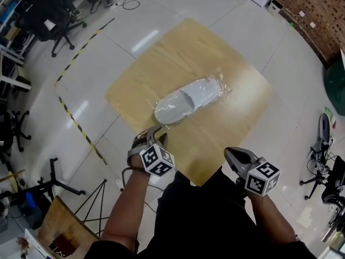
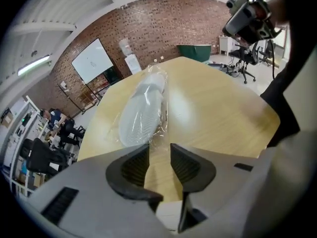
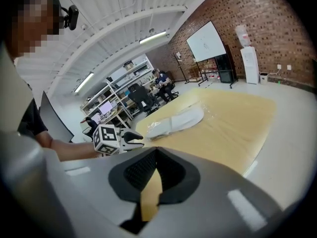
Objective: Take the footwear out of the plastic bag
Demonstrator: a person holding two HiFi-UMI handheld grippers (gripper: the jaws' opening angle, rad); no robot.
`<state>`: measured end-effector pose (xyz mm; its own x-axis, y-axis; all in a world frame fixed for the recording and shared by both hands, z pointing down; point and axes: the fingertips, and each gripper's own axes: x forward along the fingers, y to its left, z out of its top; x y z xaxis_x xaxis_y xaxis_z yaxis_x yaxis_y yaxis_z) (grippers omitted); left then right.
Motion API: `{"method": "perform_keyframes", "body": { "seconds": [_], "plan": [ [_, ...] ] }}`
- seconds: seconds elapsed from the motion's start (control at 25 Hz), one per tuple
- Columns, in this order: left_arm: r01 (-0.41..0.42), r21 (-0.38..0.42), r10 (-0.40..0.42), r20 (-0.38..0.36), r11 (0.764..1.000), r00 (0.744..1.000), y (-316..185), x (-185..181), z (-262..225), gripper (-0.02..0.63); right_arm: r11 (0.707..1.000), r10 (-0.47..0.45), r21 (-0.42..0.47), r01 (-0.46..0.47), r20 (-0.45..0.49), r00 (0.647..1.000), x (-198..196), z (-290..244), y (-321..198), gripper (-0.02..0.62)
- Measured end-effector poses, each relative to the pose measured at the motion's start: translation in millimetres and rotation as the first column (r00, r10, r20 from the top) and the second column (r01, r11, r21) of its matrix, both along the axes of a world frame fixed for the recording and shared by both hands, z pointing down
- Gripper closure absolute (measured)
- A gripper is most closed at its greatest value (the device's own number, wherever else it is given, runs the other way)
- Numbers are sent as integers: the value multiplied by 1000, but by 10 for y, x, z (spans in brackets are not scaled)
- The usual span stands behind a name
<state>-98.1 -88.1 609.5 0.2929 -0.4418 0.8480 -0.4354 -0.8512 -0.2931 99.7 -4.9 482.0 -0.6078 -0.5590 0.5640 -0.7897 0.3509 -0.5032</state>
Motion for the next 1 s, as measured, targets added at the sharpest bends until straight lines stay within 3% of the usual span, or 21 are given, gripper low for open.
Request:
{"method": "perform_keyframes", "body": {
  "seconds": [0.2,0.28,0.36,0.48,0.6,0.84,0.92,1.0],
  "plan": [
    [120,-37,-121,-35,992,992,-95,-64,102,539,998,-53,-17,54,19,998,-76,146,-207,594],
    [144,-37,-146,-46,989,988,-88,-103,96,593,998,-59,-33,60,23,998,-75,234,-248,594],
    [146,-37,-147,-45,989,988,-51,-155,80,598,997,-66,-43,67,26,998,-85,282,-276,594],
    [97,-18,-97,-11,995,995,53,-284,42,598,995,-89,-48,90,22,996,-122,309,-298,593],
    [-8,-1,8,55,1000,998,178,-480,33,598,993,-109,-53,110,22,994,-170,331,-287,594],
    [-202,-35,205,161,979,965,292,-965,81,598,992,-115,-54,115,8,993,-196,338,-269,592],
    [-178,-29,180,200,984,963,169,-1171,70,598,992,-112,-54,112,4,994,-180,328,-253,594],
    [-79,-7,79,216,997,973,-47,-1370,58,598,993,-102,-52,102,-1,995,-146,330,-243,594]
  ]
}}
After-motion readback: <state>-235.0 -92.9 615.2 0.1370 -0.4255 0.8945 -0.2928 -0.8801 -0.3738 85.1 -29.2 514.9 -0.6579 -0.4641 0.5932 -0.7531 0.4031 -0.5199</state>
